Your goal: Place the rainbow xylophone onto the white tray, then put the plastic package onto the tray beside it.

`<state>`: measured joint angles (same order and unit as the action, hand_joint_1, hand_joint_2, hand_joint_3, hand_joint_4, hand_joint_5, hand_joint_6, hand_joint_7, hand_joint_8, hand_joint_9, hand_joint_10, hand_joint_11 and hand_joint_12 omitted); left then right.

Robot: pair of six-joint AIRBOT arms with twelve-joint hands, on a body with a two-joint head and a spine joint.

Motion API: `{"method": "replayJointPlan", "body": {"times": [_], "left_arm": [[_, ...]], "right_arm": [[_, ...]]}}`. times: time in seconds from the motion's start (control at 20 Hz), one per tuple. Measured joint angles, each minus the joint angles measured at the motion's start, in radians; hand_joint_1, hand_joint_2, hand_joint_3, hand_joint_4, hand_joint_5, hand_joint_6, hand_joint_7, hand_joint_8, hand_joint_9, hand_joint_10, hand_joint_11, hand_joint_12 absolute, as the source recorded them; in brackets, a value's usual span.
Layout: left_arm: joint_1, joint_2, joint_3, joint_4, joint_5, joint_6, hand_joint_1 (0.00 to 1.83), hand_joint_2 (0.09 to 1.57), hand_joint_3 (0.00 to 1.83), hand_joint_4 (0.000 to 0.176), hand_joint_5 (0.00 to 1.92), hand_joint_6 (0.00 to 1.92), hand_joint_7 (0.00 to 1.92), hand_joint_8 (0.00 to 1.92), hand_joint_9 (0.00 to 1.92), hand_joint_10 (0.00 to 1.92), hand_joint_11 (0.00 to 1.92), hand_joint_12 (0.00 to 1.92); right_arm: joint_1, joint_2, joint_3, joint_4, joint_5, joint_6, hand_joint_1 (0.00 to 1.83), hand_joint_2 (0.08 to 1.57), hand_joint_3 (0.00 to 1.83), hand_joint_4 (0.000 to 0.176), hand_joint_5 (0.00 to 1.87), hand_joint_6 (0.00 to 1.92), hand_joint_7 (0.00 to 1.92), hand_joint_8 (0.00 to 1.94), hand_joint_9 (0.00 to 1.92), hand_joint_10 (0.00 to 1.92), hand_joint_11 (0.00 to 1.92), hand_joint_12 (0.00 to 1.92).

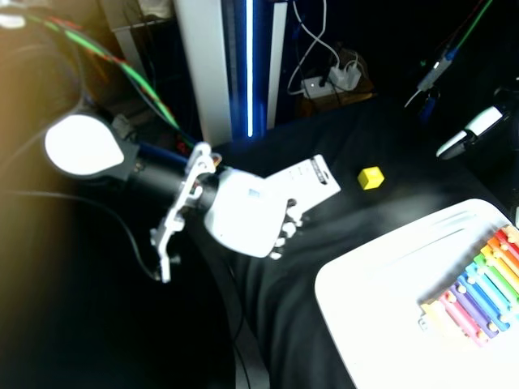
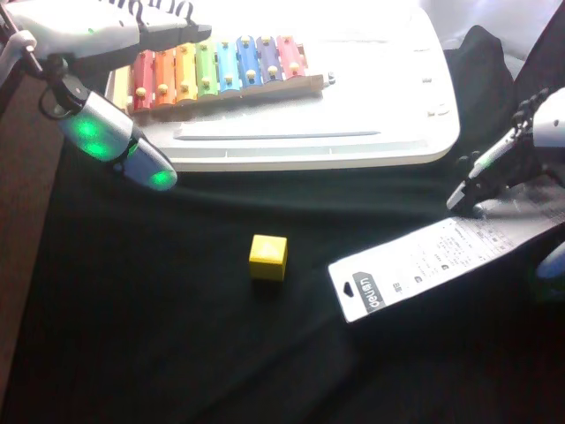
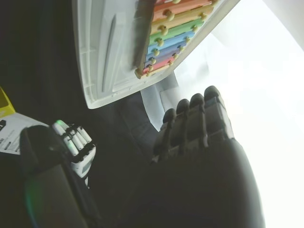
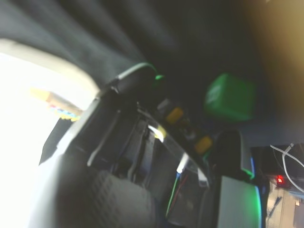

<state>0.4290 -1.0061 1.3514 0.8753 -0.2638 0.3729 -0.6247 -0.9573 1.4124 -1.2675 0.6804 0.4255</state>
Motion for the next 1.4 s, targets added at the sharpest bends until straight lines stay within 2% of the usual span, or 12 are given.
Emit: {"method": "replayJointPlan", "body": {"times": [0.25,0.3,0.4,0.5,0.6,0.65,0.75,0.85,1.0,1.15,1.2,1.4], "left_arm": [[0.0,0.0,0.0,-0.005,-0.002,0.002,0.6,0.71,0.0,0.0,0.0,0.0,0.0,0.0,0.0,0.0,0.0,0.0],[0.002,0.0,0.0,-0.008,-0.002,0.001,0.67,0.71,0.0,0.0,0.0,0.0,0.0,0.0,0.0,0.0,0.0,0.0],[0.007,0.0,0.0,-0.008,-0.002,0.002,0.71,0.71,0.0,0.0,0.0,0.0,0.0,0.0,0.0,0.0,0.0,0.0],[0.011,0.0,0.0,-0.008,-0.003,0.002,0.75,0.69,0.0,0.0,0.0,0.0,0.01,0.0,0.0,0.0,0.0,0.0],[0.011,0.0,0.0,-0.008,-0.002,0.002,0.73,0.71,0.0,0.0,0.0,0.0,0.01,0.0,0.0,0.0,0.03,0.01],[0.011,0.0,0.0,-0.008,-0.002,0.002,0.72,0.71,0.0,0.0,0.0,0.0,0.0,0.0,0.0,0.0,0.02,0.01],[0.011,0.0,0.0,-0.008,-0.003,0.002,0.7,0.72,0.01,0.0,0.0,0.0,0.0,0.0,0.0,0.0,0.01,0.01],[0.011,0.0,0.0,-0.008,-0.003,0.002,0.71,0.74,0.01,0.0,0.0,0.0,0.02,0.01,0.01,0.0,0.03,0.01],[0.014,0.0,0.0,-0.008,-0.003,0.002,0.7,0.74,0.01,0.008,0.0,0.0,0.06,0.02,0.03,0.01,0.03,0.01],[0.014,0.0,0.0,-0.009,-0.003,0.002,0.67,0.74,0.0,0.01,0.0,0.0,0.08,0.02,0.05,0.01,0.03,0.02],[0.014,0.0,0.0,-0.009,-0.003,0.002,0.67,0.74,0.0,0.003,0.0,0.0,0.12,0.01,0.08,0.01,0.04,0.02],[0.016,0.0,0.0,-0.009,-0.003,0.002,0.68,0.74,0.0,0.0,0.0,0.0,0.15,0.01,0.13,0.02,0.08,0.04]], "right_arm": [[0.053,0.002,-0.007,-0.006,0.002,-0.008,1.39,1.1,0.0,0.0,0.83,1.06,1.03,0.76,1.09,1.04,0.98,0.81],[0.074,0.002,-0.008,-0.01,0.001,-0.016,1.4,1.07,0.0,0.0,0.97,0.68,1.11,0.73,1.14,1.07,1.04,0.92],[0.111,0.008,-0.019,-0.007,0.004,-0.027,1.28,1.11,0.0,0.0,0.93,0.76,1.07,1.08,1.28,0.72,1.09,1.11],[0.135,0.016,-0.027,0.018,0.012,-0.063,1.16,1.13,0.0,0.0,0.95,1.0,1.06,1.19,1.24,1.46,1.16,1.66],[0.134,0.022,-0.031,0.068,0.011,-0.099,1.16,1.12,0.0,0.0,0.96,0.99,1.11,1.13,1.21,1.42,1.15,1.72],[0.135,0.024,-0.032,0.074,0.01,-0.111,1.15,1.14,0.0,0.0,0.94,1.02,1.09,1.01,1.1,1.38,0.75,1.88],[0.135,0.028,-0.035,0.089,0.009,-0.128,1.16,1.12,0.0,0.0,0.96,0.99,1.16,0.94,1.25,1.27,1.11,1.69],[0.14,0.03,-0.034,0.106,0.008,-0.151,1.15,1.15,0.0,0.0,0.91,1.07,1.11,1.46,1.3,1.69,1.32,1.87],[0.16,0.031,-0.034,0.122,0.008,-0.173,1.18,1.13,0.0,0.0,0.94,1.02,1.13,0.95,1.3,1.28,1.28,1.68],[0.196,0.031,-0.034,0.127,0.011,-0.188,1.18,1.11,0.0,0.0,0.99,0.95,1.17,1.16,1.26,1.38,1.2,1.74],[0.21,0.031,-0.034,0.129,0.012,-0.189,1.17,1.11,0.0,0.0,1.0,0.94,1.2,1.1,1.25,1.3,0.83,1.62],[0.294,0.035,-0.036,0.119,0.02,-0.208,1.27,1.13,0.0,0.0,0.92,0.76,1.03,1.18,1.26,1.13,1.1,1.61]]}}
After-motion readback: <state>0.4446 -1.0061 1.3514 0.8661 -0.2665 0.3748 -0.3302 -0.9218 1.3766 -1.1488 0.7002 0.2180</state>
